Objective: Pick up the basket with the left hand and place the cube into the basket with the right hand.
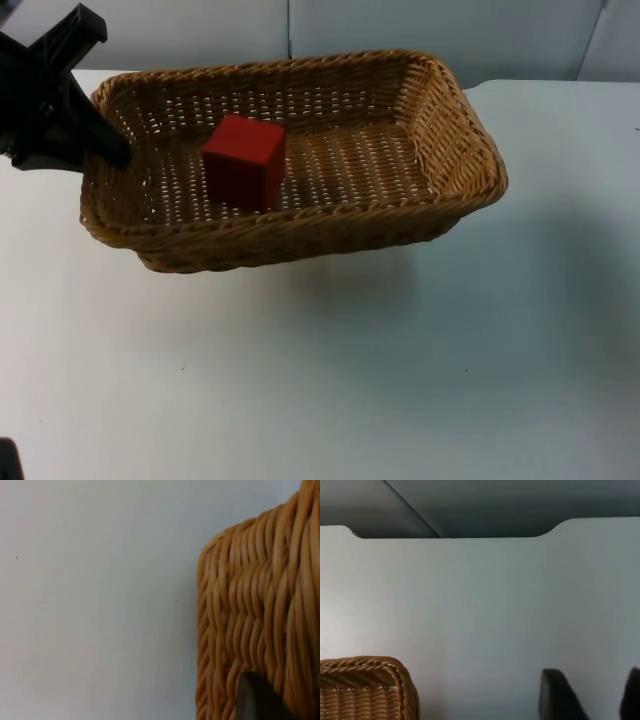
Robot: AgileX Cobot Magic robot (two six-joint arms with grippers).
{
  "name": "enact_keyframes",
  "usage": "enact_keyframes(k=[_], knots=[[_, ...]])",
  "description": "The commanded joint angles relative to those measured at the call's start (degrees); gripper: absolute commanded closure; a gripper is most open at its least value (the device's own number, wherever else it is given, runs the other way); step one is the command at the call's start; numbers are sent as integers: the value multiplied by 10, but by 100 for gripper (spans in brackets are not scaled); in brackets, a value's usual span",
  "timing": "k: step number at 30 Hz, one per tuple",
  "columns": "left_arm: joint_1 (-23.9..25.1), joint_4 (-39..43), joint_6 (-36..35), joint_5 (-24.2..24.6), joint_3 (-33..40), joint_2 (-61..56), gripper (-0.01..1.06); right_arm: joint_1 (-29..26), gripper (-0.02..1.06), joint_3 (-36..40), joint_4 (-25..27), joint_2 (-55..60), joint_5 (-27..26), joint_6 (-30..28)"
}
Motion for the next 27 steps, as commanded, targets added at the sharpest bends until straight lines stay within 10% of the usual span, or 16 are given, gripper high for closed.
enact_keyframes(k=[1, 3, 27], knots=[[-3, -23, 0, 12, -6, -9, 105, -1, 87, -3, 0, -6, 0, -8], [-3, -23, 0, 12, -6, -9, 105, -1, 104, -3, -3, -6, 0, -21], [-3, -11, 5, 24, -5, 1, 104, -1, 105, -3, 18, -4, 0, -31]])
